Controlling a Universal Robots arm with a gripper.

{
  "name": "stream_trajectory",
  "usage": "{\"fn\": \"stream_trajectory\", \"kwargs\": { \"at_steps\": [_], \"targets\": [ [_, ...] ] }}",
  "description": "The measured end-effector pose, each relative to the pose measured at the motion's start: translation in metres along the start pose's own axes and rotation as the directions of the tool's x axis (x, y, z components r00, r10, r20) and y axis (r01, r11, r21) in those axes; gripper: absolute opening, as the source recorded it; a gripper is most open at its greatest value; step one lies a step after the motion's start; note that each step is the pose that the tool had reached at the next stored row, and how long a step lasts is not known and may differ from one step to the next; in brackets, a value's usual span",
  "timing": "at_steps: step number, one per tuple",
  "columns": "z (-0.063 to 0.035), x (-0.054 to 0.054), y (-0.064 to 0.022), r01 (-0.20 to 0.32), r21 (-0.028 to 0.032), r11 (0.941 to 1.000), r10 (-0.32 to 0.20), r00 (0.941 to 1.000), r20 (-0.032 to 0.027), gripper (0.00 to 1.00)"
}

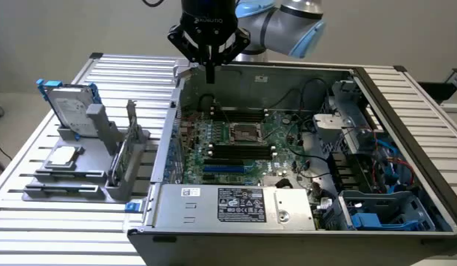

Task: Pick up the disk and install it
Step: 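Reach for the disk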

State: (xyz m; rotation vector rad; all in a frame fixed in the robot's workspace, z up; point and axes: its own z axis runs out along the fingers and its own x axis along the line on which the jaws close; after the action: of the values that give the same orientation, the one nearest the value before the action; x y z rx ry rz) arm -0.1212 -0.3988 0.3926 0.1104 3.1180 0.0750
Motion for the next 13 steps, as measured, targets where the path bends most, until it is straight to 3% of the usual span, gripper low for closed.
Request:
{"fn": "stream_trajectory", "kwargs": {
  "at_steps": [11, 13],
  "targets": [
    [0.0, 0.0003, 0.0, 0.0, 0.0, 1.0, 0.0, 1.0, 0.0, 0.11],
    [-0.0001, 0.0062, 0.0004, 0.0, 0.0001, 1.0, 0.0, 1.0, -0.0001, 0.11]
  ]
}}
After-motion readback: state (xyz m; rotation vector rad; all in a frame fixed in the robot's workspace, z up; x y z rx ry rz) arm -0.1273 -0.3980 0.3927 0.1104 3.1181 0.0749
